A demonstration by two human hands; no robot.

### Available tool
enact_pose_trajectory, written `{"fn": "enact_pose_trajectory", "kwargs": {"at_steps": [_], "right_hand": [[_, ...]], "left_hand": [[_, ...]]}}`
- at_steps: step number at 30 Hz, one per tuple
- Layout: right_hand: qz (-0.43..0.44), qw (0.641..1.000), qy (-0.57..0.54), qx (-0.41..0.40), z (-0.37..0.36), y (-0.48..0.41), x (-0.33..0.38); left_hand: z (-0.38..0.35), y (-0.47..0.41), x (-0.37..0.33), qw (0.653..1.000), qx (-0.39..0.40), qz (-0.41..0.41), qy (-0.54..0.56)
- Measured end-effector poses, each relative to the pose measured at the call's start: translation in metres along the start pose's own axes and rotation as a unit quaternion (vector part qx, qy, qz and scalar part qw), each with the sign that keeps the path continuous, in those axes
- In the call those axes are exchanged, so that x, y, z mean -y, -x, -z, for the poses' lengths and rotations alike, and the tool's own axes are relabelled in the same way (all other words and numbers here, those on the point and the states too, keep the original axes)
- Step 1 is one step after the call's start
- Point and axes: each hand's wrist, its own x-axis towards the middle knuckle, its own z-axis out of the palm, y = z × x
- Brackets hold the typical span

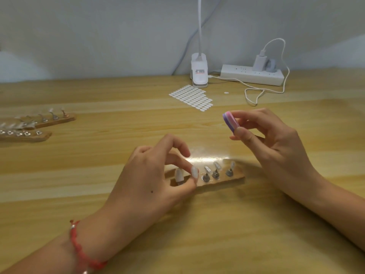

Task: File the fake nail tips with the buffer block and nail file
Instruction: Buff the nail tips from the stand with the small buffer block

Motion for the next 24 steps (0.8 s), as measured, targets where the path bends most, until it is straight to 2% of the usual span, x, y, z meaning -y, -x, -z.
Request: {"fn": "enact_pose_trajectory", "kwargs": {"at_steps": [3, 7, 12, 20, 24], "right_hand": [[-0.004, 1.0, -0.009, 0.0, 0.0, 0.0, 0.002], [-0.007, 1.0, -0.018, 0.0, -0.001, 0.0, 0.003], [-0.013, 1.0, -0.021, 0.0, -0.002, 0.001, 0.004], [0.003, 0.999, -0.045, 0.007, -0.004, 0.002, 0.01], [0.006, 1.0, -0.012, 0.017, -0.005, 0.005, 0.011]], "left_hand": [[0.0, 0.0, 0.003, 0.999, 0.014, -0.008, -0.03], [-0.001, 0.001, 0.004, 0.999, 0.036, -0.001, -0.006], [0.002, -0.001, 0.008, 0.998, 0.059, -0.004, -0.026], [-0.005, -0.004, 0.011, 0.997, 0.011, -0.051, -0.053], [-0.005, -0.005, 0.009, 0.993, -0.013, -0.098, -0.069]]}}
